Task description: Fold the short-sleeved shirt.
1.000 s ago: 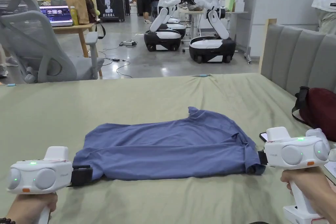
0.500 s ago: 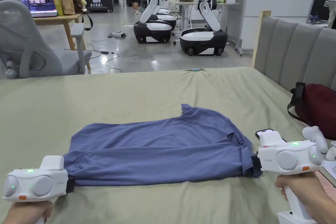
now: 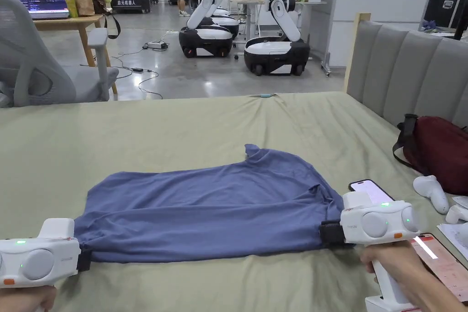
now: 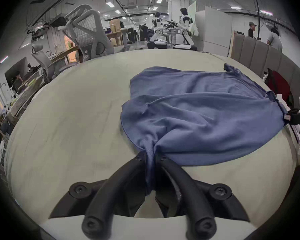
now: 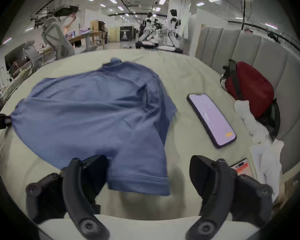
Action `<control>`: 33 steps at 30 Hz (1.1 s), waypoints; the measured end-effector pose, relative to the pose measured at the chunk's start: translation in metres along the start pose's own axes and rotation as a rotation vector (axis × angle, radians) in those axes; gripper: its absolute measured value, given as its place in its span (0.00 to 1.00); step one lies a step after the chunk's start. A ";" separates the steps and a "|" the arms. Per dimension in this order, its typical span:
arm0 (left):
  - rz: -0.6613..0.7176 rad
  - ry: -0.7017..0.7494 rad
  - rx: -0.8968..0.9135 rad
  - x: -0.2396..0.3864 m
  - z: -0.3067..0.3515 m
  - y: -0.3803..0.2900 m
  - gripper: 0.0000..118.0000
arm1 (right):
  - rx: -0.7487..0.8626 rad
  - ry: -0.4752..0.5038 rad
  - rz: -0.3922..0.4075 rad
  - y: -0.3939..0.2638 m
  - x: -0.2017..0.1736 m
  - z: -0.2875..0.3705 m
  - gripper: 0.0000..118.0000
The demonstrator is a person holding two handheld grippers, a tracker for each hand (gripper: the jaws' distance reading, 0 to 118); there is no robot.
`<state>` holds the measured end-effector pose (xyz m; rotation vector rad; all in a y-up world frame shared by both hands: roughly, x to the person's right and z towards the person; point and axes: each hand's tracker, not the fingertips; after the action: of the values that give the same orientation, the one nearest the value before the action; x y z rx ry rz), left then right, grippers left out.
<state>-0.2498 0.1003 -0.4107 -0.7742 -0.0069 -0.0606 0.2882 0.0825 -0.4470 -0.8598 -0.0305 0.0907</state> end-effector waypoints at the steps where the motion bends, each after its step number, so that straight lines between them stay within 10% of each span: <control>1: -0.002 -0.002 0.000 0.001 0.000 0.000 0.06 | -0.028 0.021 -0.009 -0.003 0.000 -0.006 0.64; 6: -0.011 -0.006 0.009 0.000 0.000 -0.003 0.06 | 0.015 0.131 0.006 -0.002 -0.006 0.002 0.09; 33: -0.044 -0.092 0.062 -0.009 0.091 -0.081 0.06 | 0.033 0.132 -0.013 -0.066 0.009 0.085 0.09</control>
<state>-0.2622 0.1066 -0.2897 -0.7145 -0.1132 -0.0665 0.2966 0.1047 -0.3417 -0.8309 0.0893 0.0221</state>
